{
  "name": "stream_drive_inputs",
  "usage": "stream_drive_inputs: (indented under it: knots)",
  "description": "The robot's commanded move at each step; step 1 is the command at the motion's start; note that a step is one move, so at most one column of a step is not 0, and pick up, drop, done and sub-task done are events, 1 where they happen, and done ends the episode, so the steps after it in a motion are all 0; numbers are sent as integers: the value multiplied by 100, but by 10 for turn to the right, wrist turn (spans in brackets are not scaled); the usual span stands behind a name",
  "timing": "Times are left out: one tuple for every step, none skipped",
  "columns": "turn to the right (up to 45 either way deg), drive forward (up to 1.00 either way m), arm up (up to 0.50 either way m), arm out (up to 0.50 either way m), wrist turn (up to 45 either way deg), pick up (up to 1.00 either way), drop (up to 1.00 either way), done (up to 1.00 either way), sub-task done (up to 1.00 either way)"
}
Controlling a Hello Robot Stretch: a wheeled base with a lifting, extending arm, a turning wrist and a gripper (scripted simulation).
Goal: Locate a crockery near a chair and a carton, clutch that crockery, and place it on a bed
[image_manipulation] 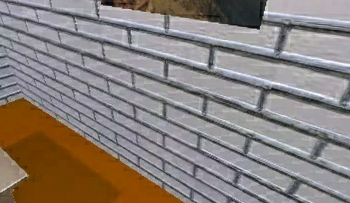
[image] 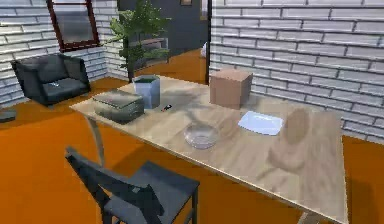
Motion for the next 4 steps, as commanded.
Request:
stream_drive_inputs:
  knots:
    - [120,0,0,0,0,0,0,0,0]
    - [0,30,0,0,0,0,0,0,0]
    - [-450,0,0,0,0,0,0,0,0]
    - [-450,0,0,0,0,0,0,0,0]
